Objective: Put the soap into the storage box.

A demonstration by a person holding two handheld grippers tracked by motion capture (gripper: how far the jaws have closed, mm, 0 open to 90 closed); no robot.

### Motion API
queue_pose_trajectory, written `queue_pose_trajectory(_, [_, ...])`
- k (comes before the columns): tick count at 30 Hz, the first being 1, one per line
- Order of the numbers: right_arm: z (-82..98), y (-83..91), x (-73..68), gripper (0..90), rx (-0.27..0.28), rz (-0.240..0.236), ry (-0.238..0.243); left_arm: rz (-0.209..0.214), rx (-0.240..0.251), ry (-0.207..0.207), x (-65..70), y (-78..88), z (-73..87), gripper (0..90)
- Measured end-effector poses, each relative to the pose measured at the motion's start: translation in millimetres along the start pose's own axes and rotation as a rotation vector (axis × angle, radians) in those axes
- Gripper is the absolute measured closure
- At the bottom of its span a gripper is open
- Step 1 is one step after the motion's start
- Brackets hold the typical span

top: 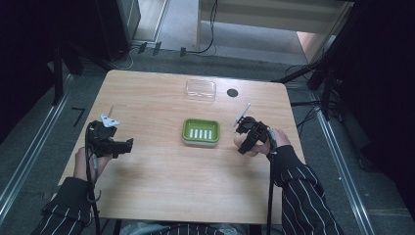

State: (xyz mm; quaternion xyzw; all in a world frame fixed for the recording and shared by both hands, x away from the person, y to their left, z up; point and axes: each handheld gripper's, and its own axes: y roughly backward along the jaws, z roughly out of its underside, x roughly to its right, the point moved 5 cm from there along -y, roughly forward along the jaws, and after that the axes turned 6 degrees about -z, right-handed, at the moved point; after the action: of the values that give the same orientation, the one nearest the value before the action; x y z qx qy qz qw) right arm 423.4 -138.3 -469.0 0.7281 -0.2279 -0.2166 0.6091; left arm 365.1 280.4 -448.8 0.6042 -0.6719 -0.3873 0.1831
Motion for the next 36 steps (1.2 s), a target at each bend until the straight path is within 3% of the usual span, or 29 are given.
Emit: queue_pose_trajectory(36, [-30.4,20.8,5.3,33.5,0.092,0.024,0.037,0.000,-0.004,0.001,0.2,-0.8,0.4,14.4])
